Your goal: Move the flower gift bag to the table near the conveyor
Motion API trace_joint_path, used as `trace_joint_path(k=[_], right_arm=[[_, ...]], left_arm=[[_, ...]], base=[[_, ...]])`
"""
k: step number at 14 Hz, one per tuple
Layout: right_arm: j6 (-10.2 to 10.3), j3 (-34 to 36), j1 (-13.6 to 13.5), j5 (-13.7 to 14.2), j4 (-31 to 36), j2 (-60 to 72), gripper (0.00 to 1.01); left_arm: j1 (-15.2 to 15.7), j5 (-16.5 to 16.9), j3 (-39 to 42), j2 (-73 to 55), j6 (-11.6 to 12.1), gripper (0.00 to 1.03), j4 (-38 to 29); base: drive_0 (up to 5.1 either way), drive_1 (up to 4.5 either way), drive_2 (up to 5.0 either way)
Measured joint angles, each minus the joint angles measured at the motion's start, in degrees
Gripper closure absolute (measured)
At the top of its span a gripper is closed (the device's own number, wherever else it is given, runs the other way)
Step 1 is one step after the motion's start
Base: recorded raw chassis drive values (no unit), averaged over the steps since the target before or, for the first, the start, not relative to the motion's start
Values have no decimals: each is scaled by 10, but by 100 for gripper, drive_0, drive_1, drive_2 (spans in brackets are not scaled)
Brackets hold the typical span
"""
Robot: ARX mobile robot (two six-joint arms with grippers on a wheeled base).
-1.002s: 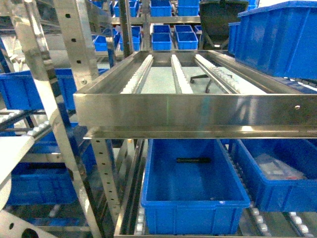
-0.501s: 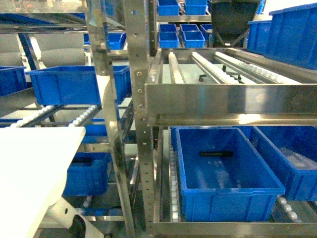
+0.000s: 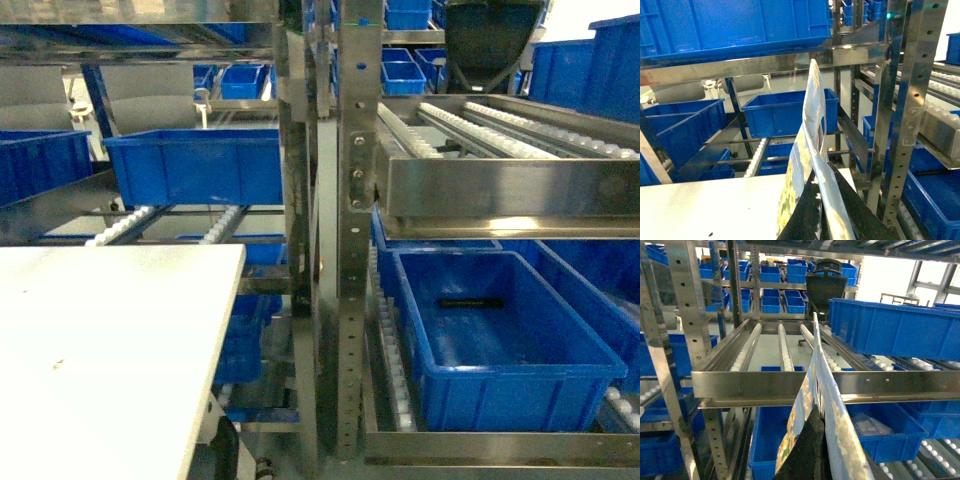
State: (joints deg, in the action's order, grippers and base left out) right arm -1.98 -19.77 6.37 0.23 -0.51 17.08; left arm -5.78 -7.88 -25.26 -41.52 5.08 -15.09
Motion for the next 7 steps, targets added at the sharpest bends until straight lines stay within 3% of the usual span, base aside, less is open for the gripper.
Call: trace_joint_path(k=[7], right_arm=[[0, 0, 0, 0, 2, 0, 99]], left_arm=[[0, 0, 0, 0, 0, 101, -1]], base=[[-463, 86, 388]])
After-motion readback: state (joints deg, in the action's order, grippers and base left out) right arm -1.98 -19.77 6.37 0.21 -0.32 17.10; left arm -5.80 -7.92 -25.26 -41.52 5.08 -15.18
